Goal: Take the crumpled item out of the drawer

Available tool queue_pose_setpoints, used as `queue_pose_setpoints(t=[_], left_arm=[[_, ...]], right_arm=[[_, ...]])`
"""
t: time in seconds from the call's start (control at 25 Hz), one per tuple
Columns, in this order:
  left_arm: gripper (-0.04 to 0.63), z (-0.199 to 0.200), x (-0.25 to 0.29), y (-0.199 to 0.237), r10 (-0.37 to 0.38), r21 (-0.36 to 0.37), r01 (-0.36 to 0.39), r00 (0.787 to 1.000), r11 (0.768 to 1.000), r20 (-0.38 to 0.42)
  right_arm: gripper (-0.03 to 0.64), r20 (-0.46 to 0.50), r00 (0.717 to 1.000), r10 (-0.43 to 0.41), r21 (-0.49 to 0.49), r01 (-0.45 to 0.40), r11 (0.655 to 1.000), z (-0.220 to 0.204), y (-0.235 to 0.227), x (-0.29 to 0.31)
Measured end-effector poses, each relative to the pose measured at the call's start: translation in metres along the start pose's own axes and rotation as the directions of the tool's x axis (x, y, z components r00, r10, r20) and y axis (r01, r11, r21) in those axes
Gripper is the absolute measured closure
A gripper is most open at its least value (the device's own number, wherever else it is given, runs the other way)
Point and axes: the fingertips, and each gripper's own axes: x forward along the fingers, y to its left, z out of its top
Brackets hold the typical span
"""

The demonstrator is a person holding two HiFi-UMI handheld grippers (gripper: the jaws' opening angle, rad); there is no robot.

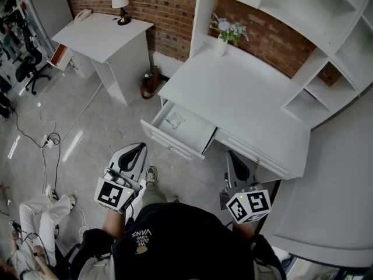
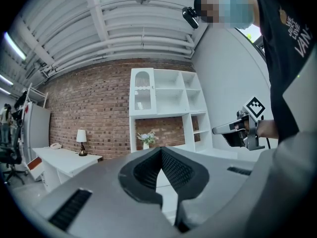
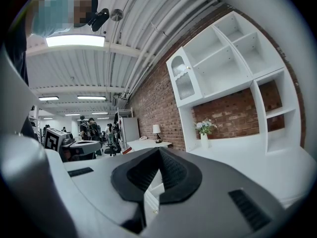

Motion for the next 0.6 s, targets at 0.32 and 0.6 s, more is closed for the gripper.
queue_pose_setpoints(t=[0.32, 0.6], left_arm=[[0.589, -0.0025, 0.0034, -0.0035, -0.014, 0.021, 0.015, 1.0, 1.0, -0.017], [0.589, -0.003, 0.0075, -0.0061, -0.026, 0.03, 0.027, 0.999, 0.999, -0.031]], right_arm=[[0.618, -0.008, 1.0, 0.004, 0.003, -0.004, 1.0, -0.004, 0.0, 0.0021], [0.618, -0.032, 0.999, -0.002, 0.015, 0.003, 1.0, -0.0092, -0.0039, 0.0039]])
